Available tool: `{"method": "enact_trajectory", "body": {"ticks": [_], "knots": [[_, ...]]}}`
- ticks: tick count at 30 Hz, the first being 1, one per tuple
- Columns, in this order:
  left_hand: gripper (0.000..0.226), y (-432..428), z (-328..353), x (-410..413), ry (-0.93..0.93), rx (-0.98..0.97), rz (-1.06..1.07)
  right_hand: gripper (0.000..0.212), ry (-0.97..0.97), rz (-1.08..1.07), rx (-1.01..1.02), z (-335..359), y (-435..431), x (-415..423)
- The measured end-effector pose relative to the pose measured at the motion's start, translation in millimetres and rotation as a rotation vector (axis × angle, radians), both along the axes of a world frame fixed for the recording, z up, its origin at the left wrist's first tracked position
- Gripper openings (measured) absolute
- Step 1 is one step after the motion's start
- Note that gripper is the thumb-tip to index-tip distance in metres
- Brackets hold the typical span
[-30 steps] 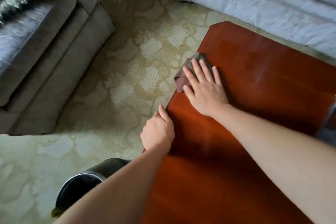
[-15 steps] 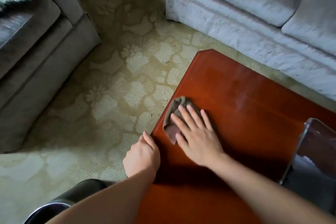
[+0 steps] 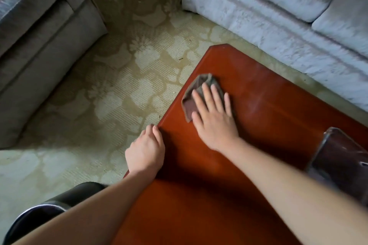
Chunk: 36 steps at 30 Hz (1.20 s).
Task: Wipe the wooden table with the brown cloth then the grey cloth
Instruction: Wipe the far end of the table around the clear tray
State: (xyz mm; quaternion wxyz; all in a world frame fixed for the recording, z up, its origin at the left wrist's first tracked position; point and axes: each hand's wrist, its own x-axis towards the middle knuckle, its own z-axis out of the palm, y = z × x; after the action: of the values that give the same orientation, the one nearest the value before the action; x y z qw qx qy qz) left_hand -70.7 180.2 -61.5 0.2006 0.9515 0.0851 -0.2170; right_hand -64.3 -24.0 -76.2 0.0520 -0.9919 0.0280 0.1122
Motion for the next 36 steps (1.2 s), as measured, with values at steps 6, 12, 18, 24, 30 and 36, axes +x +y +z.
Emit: {"method": "enact_trajectory", "body": {"ticks": [6,12,18,24,30,36], "knots": [[0.044,-79.4,1.2,62.6,-0.065,-0.098,0.012,0.061,0.038,0.023,0.056,1.0,-19.2,-68.4],[0.043,-111.8,-15.9,62.8,-0.175,0.038,0.006,0.064,-0.037,-0.093,0.017,-10.4,-61.5,45.8],[0.044,-113.9,-20.3,65.7,-0.189,0.087,0.003,0.063,-0.058,-0.129,0.047,-6.1,-67.0,140.0],[0.042,-112.7,-21.2,65.9,-0.202,0.095,0.000,0.068,-0.102,-0.444,-0.001,-12.5,-122.6,86.3],[0.042,-112.4,-19.1,65.4,-0.198,0.080,0.001,0.069,0.025,-0.852,-0.006,-4.5,-178.1,8.6],[0.040,-113.5,-21.0,66.3,-0.186,0.098,-0.018,0.068,0.003,-0.676,0.012,-7.9,-102.3,84.8]]}}
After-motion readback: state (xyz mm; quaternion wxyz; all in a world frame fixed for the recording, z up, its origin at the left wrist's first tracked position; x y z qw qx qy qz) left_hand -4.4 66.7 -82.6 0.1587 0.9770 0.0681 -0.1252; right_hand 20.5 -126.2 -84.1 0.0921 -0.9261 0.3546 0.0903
